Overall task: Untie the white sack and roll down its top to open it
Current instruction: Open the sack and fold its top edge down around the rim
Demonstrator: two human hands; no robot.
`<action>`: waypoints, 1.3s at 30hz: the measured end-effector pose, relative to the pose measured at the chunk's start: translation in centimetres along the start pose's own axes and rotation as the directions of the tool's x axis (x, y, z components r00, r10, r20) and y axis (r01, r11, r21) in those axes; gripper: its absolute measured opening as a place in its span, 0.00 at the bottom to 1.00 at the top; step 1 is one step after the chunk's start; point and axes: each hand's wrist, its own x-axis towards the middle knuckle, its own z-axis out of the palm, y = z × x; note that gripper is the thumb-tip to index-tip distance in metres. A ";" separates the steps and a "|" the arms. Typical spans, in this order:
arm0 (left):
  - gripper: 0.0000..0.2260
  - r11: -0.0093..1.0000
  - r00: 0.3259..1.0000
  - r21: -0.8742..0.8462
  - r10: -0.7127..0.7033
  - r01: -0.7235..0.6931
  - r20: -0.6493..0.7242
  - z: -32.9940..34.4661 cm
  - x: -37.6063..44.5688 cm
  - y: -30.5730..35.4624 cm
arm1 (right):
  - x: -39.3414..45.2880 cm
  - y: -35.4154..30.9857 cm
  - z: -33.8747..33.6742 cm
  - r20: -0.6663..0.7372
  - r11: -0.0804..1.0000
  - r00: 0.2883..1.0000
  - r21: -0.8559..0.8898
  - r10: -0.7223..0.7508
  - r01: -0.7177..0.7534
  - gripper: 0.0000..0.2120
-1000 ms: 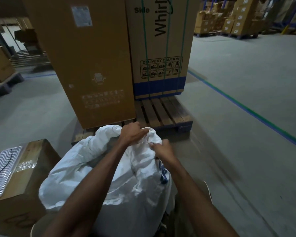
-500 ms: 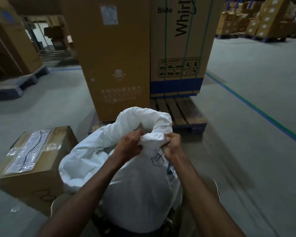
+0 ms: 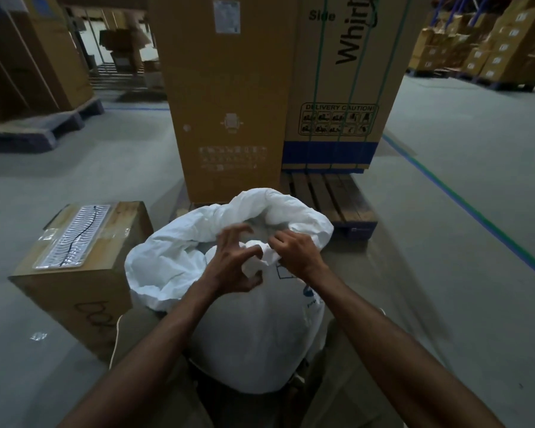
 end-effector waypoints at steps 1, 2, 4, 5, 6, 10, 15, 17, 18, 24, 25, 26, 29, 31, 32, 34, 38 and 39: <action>0.20 0.996 0.995 -0.008 -0.084 0.084 0.048 -0.2 -0.7 -0.1 | -0.6 0.1 0.7 -0.066 0.999 0.998 -0.040 -0.021 0.018 0.12; 0.24 0.992 0.987 0.007 -0.127 0.127 0.101 -0.2 -1.4 -0.2 | -1.1 0.1 1.4 -0.127 0.996 0.991 -0.084 -0.045 0.034 0.11; 0.25 0.992 0.971 0.053 -0.120 0.112 0.205 0.2 -2.5 -0.3 | -2.1 -0.1 2.4 -0.214 0.986 0.973 -0.160 -0.085 0.051 0.11; 0.21 0.997 0.974 0.063 -0.066 0.054 0.216 0.5 -3.0 -0.5 | -2.5 -0.5 2.7 -0.236 0.984 0.967 -0.168 -0.093 0.054 0.12; 0.17 0.997 0.982 0.073 0.005 -0.019 0.189 0.6 -3.2 -0.9 | -2.7 -0.8 2.7 -0.232 0.989 0.969 -0.135 -0.084 0.054 0.11; 0.06 0.949 0.962 0.165 0.272 -0.270 0.010 -0.8 -1.9 -3.4 | -1.6 -2.0 1.2 0.196 0.935 0.967 0.283 0.161 -0.213 0.22; 0.07 0.883 0.893 0.144 0.450 -0.446 0.009 -1.3 -1.4 -3.5 | 0.3 -2.7 1.2 0.475 0.785 0.843 0.409 0.252 -0.465 0.44; 0.11 0.912 0.912 0.064 0.400 -0.406 0.087 -1.3 -2.0 -3.6 | 1.0 -2.7 1.6 0.422 0.839 0.867 0.341 0.266 -0.423 0.26; 0.16 0.949 0.941 0.007 0.311 -0.315 0.137 -1.5 -2.4 -3.6 | 1.2 -2.9 1.7 0.361 0.855 0.888 0.324 0.284 -0.405 0.20; 0.33 0.857 0.887 -0.270 -0.366 0.439 0.281 -2.0 -3.6 -4.3 | -0.8 -3.8 3.4 0.113 0.989 0.992 0.125 0.061 -0.075 0.14; 0.29 0.847 0.852 -0.243 -0.371 0.473 0.368 -2.0 -3.4 -4.6 | -1.5 -4.0 3.9 0.090 0.998 0.996 0.067 -0.002 -0.004 0.14; 0.23 0.854 0.821 -0.211 -0.346 0.476 0.453 -1.9 -3.2 -4.7 | -2.2 -4.2 4.4 0.058 0.999 0.997 0.023 -0.048 0.047 0.14; 0.14 0.941 0.839 -0.040 -0.279 0.335 0.467 -1.4 -2.6 -4.1 | -2.9 -4.4 4.8 0.053 0.998 0.999 0.057 0.001 -0.004 0.15; 0.13 0.984 0.922 0.031 -0.174 0.174 0.345 -0.8 -2.5 -4.1 | -2.1 -4.2 4.6 0.237 0.971 0.962 0.163 0.132 -0.173 0.26; 0.13 0.996 0.957 0.058 -0.076 0.062 0.281 -0.4 -3.0 -4.3 | -1.7 -4.3 4.2 0.325 0.938 0.930 0.236 0.171 -0.255 0.34; 0.11 0.970 0.974 0.183 0.123 -0.158 0.188 0.6 -4.4 -4.4 | -0.8 -4.5 3.7 0.458 0.853 0.864 0.347 0.209 -0.390 0.43; 0.10 0.896 0.938 0.278 0.338 -0.347 0.079 2.0 -6.5 -3.4 | 0.1 -4.7 3.4 0.508 0.851 0.835 0.324 0.212 -0.413 0.19; 0.09 0.912 0.944 0.243 0.311 -0.329 0.113 1.8 -6.5 -3.2 | 0.0 -4.8 3.6 0.495 0.853 0.842 0.326 0.213 -0.407 0.17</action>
